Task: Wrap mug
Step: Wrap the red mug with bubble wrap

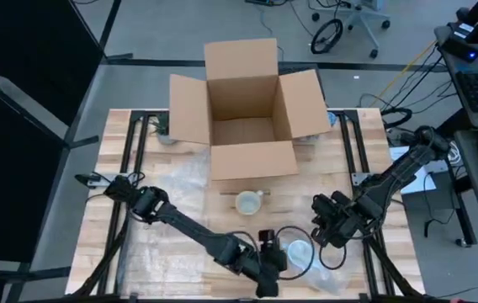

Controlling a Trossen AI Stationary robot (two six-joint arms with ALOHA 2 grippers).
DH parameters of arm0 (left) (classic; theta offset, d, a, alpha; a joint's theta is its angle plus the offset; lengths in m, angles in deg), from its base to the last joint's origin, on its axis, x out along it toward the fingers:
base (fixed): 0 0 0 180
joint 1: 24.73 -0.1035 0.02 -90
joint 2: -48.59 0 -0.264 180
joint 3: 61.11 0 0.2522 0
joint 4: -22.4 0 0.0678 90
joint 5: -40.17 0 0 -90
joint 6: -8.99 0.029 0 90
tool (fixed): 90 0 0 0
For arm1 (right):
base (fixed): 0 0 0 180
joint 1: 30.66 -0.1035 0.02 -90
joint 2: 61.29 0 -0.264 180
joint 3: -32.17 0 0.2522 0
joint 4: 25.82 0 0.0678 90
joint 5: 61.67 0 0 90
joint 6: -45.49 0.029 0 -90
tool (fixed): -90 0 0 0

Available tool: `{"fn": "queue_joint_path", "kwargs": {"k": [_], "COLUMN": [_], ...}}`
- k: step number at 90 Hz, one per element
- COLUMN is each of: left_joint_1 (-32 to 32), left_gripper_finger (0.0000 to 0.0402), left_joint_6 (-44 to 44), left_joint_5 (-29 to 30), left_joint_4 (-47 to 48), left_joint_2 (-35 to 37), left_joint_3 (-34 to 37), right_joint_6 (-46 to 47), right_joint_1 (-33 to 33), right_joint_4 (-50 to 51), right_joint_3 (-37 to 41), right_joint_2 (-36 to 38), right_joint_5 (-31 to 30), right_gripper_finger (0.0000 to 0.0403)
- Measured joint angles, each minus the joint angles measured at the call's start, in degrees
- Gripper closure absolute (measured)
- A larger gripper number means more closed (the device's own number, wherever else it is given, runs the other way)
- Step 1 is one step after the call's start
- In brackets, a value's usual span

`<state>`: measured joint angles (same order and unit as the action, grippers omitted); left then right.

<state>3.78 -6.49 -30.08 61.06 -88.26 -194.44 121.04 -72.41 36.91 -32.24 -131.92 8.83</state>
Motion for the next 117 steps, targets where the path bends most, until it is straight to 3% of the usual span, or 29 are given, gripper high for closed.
{"fn": "queue_joint_path", "kwargs": {"k": [22, 45, 97, 117], "left_joint_1": [-1.0, -1.2, -1.8, -1.5], "left_gripper_finger": [0.0256, 0.0256, 0.0256, 0.0256], "left_joint_6": [1.0, 1.0, 1.1, 4.9], "left_joint_5": [-2.5, 1.4, 2.0, 6.3], "left_joint_4": [-1.6, -1.6, -1.1, -1.5], "left_joint_2": [-1.5, -1.5, -0.2, 2.7], "left_joint_3": [0.0, 0.0, 0.0, 0.0], "right_joint_6": [-2.0, -2.4, -0.8, -1.2], "right_joint_1": [-0.5, -1.6, -3.0, -3.0], "right_joint_4": [-7.3, -17.9, -15.8, -16.1], "right_joint_3": [-3.0, -3.2, -3.2, -3.2], "right_joint_2": [0.0, -1.2, -15.5, -16.2], "right_joint_5": [0.5, 1.9, 1.6, 1.7], "right_gripper_finger": [0.0403, 0.0403, 0.0403, 0.0403]}}
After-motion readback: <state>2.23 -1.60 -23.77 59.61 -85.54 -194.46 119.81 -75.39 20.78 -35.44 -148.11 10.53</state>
